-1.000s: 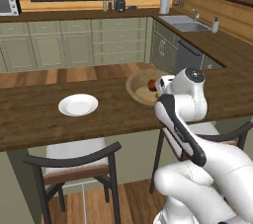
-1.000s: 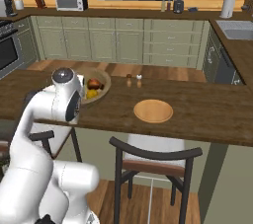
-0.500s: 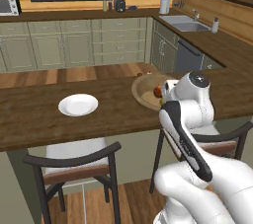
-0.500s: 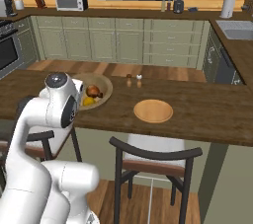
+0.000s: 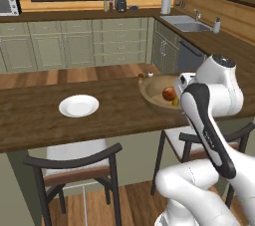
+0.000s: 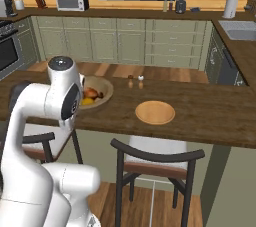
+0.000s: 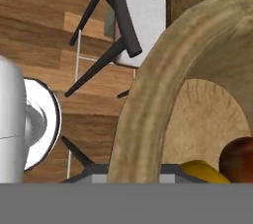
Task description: Pick the chicken drumstick and lemon from their plates and place them in the bowl. Then put the bowl in the fridge.
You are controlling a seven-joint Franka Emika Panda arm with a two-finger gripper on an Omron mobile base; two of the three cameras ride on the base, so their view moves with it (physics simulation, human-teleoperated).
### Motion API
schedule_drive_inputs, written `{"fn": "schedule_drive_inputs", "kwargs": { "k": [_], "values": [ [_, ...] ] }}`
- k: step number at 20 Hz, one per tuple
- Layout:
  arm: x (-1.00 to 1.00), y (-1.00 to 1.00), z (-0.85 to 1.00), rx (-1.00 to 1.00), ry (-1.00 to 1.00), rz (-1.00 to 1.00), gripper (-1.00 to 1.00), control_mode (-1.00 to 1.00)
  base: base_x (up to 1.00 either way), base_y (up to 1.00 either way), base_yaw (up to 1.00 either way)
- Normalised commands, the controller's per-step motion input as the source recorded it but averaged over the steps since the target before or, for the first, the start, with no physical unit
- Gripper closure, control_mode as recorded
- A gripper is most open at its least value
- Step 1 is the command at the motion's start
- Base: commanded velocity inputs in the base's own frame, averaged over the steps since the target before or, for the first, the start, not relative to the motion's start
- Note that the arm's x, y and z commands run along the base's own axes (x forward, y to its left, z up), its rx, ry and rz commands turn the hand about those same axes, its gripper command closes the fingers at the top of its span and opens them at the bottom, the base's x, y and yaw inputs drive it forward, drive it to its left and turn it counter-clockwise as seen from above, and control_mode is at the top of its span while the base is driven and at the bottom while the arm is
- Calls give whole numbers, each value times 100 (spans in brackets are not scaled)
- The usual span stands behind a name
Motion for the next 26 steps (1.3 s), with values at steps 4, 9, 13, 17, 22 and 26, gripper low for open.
{"fn": "schedule_drive_inputs", "kwargs": {
  "k": [4,9,13,17,22,26],
  "values": [
    [-92,1,22,-8,7,-6,100,-100,0,0,0],
    [-93,0,0,0,0,-11,100,-100,0,0,0],
    [-14,0,-19,0,-1,-3,100,-100,0,0,0],
    [0,0,-6,0,-6,0,100,-100,0,0,0],
    [0,0,-17,0,-18,0,100,-100,0,0,0],
    [0,0,-1,0,-4,0,100,-100,0,0,0]
  ]
}}
